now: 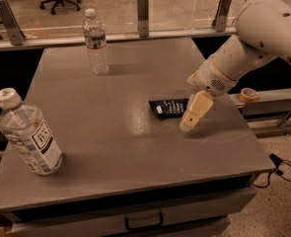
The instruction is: Move rxbar blueberry near water bottle
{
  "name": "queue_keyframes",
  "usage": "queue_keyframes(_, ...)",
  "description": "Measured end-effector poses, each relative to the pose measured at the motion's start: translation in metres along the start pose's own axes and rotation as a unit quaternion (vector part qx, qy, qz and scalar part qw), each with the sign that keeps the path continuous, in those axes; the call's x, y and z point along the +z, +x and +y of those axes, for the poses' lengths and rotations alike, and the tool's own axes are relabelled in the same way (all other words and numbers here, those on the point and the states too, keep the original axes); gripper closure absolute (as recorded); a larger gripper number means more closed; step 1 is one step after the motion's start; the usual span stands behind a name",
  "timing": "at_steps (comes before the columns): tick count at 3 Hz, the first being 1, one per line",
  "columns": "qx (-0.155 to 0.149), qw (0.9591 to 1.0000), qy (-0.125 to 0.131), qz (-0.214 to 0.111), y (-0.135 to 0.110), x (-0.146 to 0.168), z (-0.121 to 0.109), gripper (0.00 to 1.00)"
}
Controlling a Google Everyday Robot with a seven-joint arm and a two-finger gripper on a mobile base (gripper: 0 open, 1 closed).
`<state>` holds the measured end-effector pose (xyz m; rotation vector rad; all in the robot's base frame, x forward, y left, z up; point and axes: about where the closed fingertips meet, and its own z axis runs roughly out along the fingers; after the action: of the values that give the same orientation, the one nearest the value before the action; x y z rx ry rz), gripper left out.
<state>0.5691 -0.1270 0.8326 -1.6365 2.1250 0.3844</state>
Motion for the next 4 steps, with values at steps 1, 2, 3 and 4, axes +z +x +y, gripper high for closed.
queue_keyframes(1,0.010,0.9997,-0.011,-0.018,-0.006,0.014,0.000,0.19)
queue_keyframes(2,0.017,0.9993,-0.012,-0.030,-0.009,0.015,-0.003,0.42)
queue_keyframes(3,0.018,0.9989,-0.004,-0.043,-0.013,0.004,-0.006,0.64)
queue_keyframes(4,0.019,0.9984,0.008,-0.052,-0.015,-0.008,-0.008,0.88)
